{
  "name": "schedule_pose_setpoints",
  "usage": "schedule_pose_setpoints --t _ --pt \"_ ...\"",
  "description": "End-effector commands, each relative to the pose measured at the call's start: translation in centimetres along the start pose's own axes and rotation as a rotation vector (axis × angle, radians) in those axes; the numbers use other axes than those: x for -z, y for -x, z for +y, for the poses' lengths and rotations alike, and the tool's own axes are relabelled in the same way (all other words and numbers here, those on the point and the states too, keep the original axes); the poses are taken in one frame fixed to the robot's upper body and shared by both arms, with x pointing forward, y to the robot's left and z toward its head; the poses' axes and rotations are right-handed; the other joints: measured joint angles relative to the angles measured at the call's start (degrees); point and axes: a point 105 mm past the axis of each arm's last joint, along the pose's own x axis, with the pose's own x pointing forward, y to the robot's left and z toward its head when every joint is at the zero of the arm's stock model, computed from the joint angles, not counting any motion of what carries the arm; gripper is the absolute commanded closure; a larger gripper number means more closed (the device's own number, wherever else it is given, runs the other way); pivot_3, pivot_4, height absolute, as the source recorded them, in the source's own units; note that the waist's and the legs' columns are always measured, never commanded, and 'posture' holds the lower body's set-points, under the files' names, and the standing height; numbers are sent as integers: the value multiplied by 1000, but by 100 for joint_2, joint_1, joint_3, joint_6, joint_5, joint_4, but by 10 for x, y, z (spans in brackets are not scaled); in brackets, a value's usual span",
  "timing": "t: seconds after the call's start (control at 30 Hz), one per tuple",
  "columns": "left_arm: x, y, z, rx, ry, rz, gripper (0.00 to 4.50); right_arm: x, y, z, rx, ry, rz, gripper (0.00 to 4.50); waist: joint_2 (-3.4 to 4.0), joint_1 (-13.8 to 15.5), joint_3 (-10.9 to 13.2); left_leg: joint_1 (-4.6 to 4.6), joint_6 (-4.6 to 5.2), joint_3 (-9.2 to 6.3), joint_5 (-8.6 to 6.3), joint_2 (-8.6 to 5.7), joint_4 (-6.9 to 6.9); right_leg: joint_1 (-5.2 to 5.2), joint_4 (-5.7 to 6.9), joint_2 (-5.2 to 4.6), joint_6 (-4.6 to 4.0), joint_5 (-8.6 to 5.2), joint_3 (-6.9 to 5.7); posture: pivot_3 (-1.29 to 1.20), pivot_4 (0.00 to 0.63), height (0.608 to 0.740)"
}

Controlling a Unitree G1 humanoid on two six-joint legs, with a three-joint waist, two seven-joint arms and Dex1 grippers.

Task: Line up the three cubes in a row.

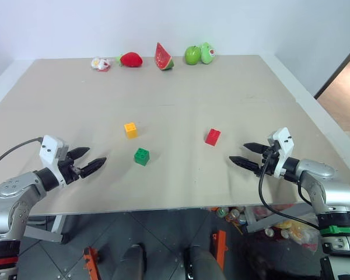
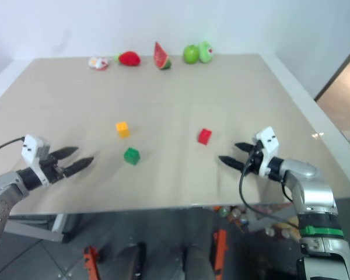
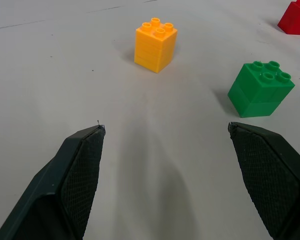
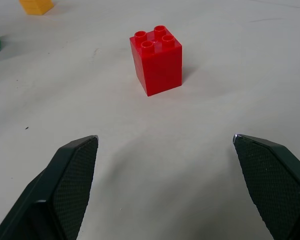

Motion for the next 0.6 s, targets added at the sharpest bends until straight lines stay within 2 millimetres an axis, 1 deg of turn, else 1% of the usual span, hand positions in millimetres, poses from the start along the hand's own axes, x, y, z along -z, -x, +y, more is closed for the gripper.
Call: schedule_pose_setpoints --t 0.03,0.1,0.17,0.27,0.37,0.47,0.6 --pt "1 2 -4 40 -63 23 430 -14 4 0 -5 54 -28 0 0 0 0 0 0 0 0 0 0 0 0 0 0 0 0 0 150 740" --pt "7 1 -12 113 -103 60 430 -17 3 -1 -10 69 -23 0 0 -1 0 1 0 3 0 0 0 0 0 0 0 0 1 0 150 740" --pt "8 1 -19 162 -132 66 430 -21 0 -5 2 100 -24 0 0 -1 0 1 -1 6 0 0 -1 -1 0 0 0 0 4 0 150 740" --pt "7 0 -32 246 -174 83 430 -26 -8 -12 19 133 -18 0 0 -6 0 0 -1 10 -1 3 1 -5 0 0 -2 1 3 0 150 740" --pt "9 0 -47 345 -219 119 430 -32 -19 -14 -8 175 -5 0 -1 -3 0 2 -1 19 0 14 1 -7 1 3 -9 6 0 0 150 740" --pt "2 -4 -62 435 -250 120 430 -38 -35 -14 -48 218 8 0 -1 -5 1 1 -1 46 0 33 1 -9 0 8 -10 6 2 0 150 740" --pt "-12 -13 -76 496 -287 88 430 -41 -55 -10 -101 248 26 0 -3 -5 2 -1 -2 64 0 52 1 -11 0 25 -13 7 6 0 150 740"
